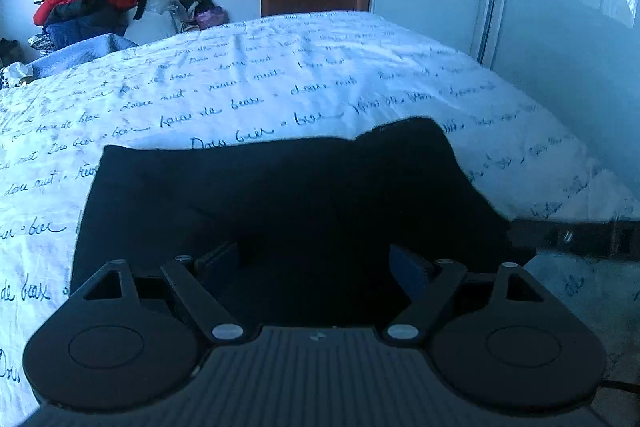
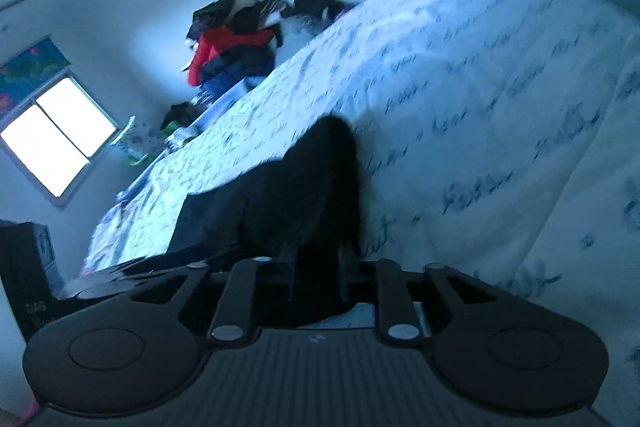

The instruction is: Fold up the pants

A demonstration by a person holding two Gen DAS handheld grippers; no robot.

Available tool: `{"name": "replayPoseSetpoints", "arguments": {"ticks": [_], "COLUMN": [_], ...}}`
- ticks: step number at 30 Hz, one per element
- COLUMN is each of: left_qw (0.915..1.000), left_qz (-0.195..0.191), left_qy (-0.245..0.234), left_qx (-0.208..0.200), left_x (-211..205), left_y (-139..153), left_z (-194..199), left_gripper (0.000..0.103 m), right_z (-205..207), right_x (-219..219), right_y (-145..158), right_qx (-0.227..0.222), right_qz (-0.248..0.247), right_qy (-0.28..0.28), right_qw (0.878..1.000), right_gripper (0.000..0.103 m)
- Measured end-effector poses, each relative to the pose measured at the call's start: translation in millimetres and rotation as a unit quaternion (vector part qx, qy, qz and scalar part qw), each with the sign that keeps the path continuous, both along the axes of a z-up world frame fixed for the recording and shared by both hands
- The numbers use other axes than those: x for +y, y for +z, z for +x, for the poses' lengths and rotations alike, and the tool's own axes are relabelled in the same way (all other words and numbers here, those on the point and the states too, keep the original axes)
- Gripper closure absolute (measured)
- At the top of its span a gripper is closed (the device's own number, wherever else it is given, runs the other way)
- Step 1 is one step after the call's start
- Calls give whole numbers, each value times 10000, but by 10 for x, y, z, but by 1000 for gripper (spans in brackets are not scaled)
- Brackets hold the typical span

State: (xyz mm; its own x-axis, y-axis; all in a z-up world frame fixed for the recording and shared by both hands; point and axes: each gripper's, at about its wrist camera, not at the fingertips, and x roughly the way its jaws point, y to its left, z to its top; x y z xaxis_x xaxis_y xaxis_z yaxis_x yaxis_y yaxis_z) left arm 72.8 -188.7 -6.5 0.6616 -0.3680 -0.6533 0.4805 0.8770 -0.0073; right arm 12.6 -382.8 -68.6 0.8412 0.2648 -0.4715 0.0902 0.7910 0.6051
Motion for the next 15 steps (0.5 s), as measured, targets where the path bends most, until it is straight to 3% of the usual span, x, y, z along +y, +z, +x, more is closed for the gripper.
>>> {"name": "replayPoseSetpoints", "arguments": {"ticks": [2, 4, 6, 9, 11, 15], "left_qw": [9999, 9996, 9993, 9990, 9989, 9974], "left_qz": [-1, 39, 86, 199, 169, 227], "left_qy": [106, 213, 277, 356, 406, 578], "left_qx": [-88, -194, -228, -191, -160, -352], "left_x": [29, 48, 58, 56, 87, 134], "left_y": [38, 61, 65, 18, 6, 39], "left_z": [2, -6, -10, -12, -23, -58], "left_gripper": [20, 20, 19, 17, 16, 15], "right_z": [-45, -18, 74, 274, 342, 253], "right_x": [38, 135, 255, 420, 452, 437], "right_y": [165, 317, 357, 251, 153, 264], "right_qx": [-191, -426, -479, -136, 108, -130], "right_qz": [-529, -895, -1029, -1280, -1501, -1415], "right_qy": [-197, -12, 355, 809, 793, 608], "right_qw": [9982, 9951, 9929, 9884, 9854, 9880], "right_gripper": [79, 79, 79, 79, 79, 72]}}
